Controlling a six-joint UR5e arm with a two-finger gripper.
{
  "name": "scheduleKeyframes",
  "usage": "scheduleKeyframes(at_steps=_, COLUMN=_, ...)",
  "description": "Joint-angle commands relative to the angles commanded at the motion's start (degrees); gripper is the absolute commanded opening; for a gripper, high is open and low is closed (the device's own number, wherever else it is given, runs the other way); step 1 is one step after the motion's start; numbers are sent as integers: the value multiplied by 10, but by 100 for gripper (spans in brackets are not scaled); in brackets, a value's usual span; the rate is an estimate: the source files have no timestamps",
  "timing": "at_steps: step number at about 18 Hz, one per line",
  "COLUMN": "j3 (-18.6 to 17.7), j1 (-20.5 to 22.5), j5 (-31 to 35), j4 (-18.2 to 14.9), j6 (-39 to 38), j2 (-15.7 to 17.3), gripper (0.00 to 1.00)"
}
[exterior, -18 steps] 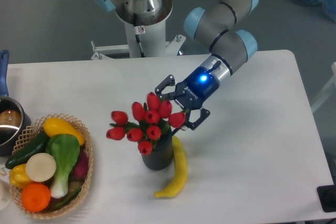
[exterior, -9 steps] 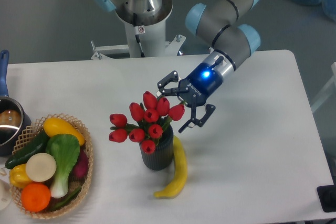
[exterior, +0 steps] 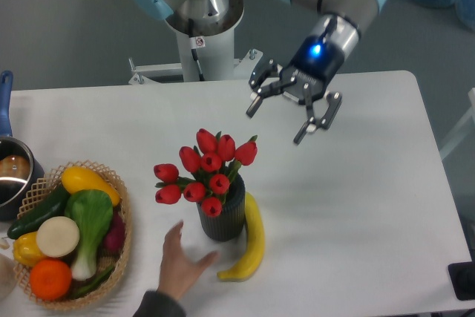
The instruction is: Insert the flowers into the vase
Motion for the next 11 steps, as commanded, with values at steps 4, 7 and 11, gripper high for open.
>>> scheduleKeyframes(at_steps=4, j3=20, j1=25, j5=92, j4=-1, j6=-2, j2=12, gripper=100)
scheduleKeyframes(at_steps=7, j3=37, j1=24, j5=208, j4=-3, j6=-4, j2=5, gripper=100)
scheduleKeyframes(at_steps=11, j3=44, j1=19, j5=347, j4=0, j6=2, j2=-31, gripper=100)
